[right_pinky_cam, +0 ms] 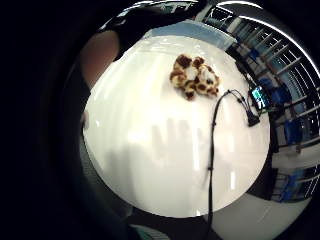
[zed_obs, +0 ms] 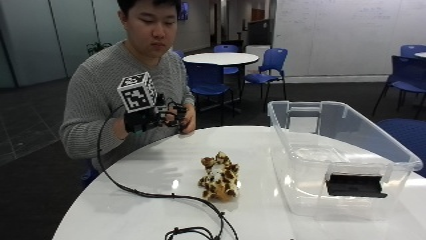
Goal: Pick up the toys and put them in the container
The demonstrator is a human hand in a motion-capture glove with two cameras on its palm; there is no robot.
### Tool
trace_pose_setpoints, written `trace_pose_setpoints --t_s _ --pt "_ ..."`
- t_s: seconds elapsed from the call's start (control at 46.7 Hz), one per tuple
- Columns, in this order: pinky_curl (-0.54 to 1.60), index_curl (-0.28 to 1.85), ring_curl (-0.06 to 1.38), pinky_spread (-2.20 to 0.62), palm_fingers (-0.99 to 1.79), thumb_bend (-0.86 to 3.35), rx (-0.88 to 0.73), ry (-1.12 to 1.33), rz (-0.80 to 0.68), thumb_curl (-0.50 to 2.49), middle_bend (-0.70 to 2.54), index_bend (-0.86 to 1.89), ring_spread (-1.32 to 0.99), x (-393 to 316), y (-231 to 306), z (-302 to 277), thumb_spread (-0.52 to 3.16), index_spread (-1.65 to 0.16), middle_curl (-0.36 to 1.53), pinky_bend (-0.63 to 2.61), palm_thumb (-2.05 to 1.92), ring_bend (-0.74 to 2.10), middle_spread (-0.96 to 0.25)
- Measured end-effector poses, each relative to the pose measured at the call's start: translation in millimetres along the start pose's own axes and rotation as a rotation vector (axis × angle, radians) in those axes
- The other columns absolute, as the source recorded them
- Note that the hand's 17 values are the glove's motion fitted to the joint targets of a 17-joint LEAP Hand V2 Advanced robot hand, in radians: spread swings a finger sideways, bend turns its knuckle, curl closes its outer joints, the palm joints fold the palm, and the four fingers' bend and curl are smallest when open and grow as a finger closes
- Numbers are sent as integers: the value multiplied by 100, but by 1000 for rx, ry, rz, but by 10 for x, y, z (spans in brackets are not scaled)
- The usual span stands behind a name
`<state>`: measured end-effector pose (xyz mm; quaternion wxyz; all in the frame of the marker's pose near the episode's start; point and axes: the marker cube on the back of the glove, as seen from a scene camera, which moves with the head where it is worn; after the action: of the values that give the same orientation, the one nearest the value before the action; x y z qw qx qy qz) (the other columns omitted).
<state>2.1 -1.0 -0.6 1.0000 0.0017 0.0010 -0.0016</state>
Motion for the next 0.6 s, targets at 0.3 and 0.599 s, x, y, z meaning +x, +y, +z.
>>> trace_pose_setpoints --t_s 0.3,0.599 --pt "18 15 9 -2 10 -2 -2 -3 2 6 19 19 -21 26 -17 27 112 -34 13 46 -4 21 -23" --pt "24 22 15 -2 7 -3 -27 105 94 10 18 18 -25 688 -874 -97 131 -38 20 48 -5 25 -26"
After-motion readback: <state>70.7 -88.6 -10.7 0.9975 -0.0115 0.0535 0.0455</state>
